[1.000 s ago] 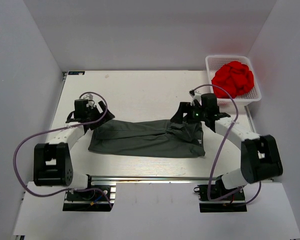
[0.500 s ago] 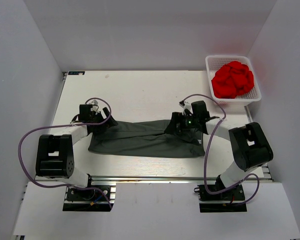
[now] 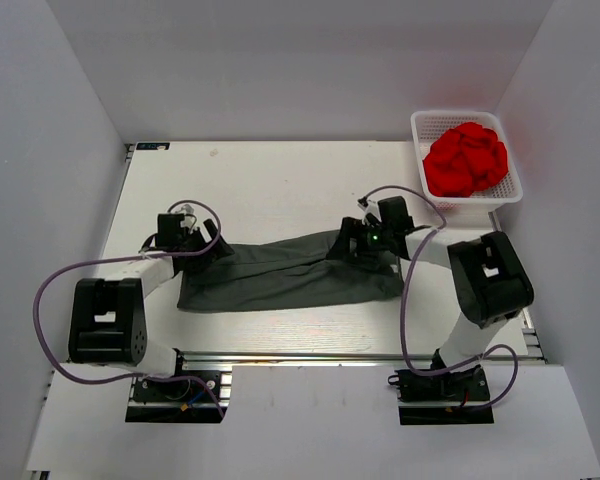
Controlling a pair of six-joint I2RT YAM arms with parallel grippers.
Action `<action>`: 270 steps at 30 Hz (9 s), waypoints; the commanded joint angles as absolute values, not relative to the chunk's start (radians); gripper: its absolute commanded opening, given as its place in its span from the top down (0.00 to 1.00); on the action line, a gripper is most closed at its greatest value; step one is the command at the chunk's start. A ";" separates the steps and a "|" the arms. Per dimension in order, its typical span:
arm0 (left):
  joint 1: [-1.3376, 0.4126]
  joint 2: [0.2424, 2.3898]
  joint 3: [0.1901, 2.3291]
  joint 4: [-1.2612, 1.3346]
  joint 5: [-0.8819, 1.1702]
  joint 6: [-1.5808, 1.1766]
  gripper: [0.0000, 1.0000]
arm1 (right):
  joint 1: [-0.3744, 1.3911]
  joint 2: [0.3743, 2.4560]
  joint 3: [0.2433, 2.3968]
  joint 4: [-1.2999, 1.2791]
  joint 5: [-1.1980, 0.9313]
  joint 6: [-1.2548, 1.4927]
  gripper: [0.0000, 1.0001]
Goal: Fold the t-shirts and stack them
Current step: Rotate the tshirt 85 degrees, then grab the bottom of the folded rectangular tshirt with both arms, then fold the folded rectangular tshirt in 1/3 of the way, then grab one side of the 2/3 rectangular tshirt with both arms, then fold the long partially folded tshirt into a neat square
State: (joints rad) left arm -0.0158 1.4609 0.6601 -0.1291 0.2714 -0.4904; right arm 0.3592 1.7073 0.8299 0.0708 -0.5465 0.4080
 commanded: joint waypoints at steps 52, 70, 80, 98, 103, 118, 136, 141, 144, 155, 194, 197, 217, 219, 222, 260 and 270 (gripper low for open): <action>-0.403 1.230 0.819 -0.448 0.130 -0.443 0.00 | 0.355 2.321 1.835 -0.472 -0.133 0.321 0.10; -0.474 1.379 0.753 -0.267 0.376 -0.364 0.00 | 0.330 1.738 1.274 -0.290 -0.319 0.213 0.10; -0.546 1.479 0.733 -0.275 0.362 -0.310 0.12 | 0.458 1.440 0.782 -0.328 -0.534 0.413 0.10; -0.597 1.540 0.684 -0.195 0.321 -0.364 0.80 | 0.565 1.545 0.680 -0.241 -0.520 0.489 0.61; -0.597 1.506 0.675 -0.166 0.376 -0.351 1.00 | 0.566 1.562 0.678 -0.170 -0.505 0.473 0.87; -0.606 1.281 0.658 -0.296 0.515 -0.342 1.00 | 0.618 1.382 0.704 -0.351 -0.637 0.327 1.00; -0.555 1.609 1.145 -0.268 0.276 -0.380 1.00 | 0.492 1.485 1.021 -0.359 -0.344 0.333 1.00; -0.522 1.704 1.284 -0.325 0.193 -0.371 1.00 | 0.434 1.531 1.110 -0.354 -0.270 0.336 1.00; -0.500 1.759 1.350 -0.325 0.173 -0.360 1.00 | 0.400 1.554 1.147 -0.339 -0.262 0.342 1.00; -0.440 1.954 1.592 -0.347 0.209 -0.308 1.00 | 0.293 1.684 1.288 -0.322 -0.275 0.316 1.00; -0.319 2.148 1.724 -0.248 0.557 -0.095 0.00 | 0.155 1.887 1.354 -0.146 -0.551 0.251 0.10; -0.328 2.137 1.678 -0.301 0.581 -0.095 0.00 | 0.155 1.836 1.260 -0.143 -0.540 0.274 0.10; -0.405 2.062 1.324 -0.232 0.588 -0.052 0.63 | 0.225 1.861 1.002 -0.052 -0.604 0.367 0.54; -0.414 2.062 1.324 -0.232 0.588 -0.052 0.96 | 0.226 1.853 1.002 -0.057 -0.600 0.361 0.72; -0.414 2.031 1.315 -0.232 0.588 -0.052 1.00 | 0.230 1.826 0.986 -0.060 -0.601 0.353 1.00; -0.269 1.985 1.403 0.184 1.174 -0.525 1.00 | 0.043 1.612 1.112 -0.100 -0.940 0.426 1.00; -0.204 2.187 1.644 0.104 1.128 -0.491 1.00 | 0.035 1.865 1.404 -0.187 -0.844 0.309 1.00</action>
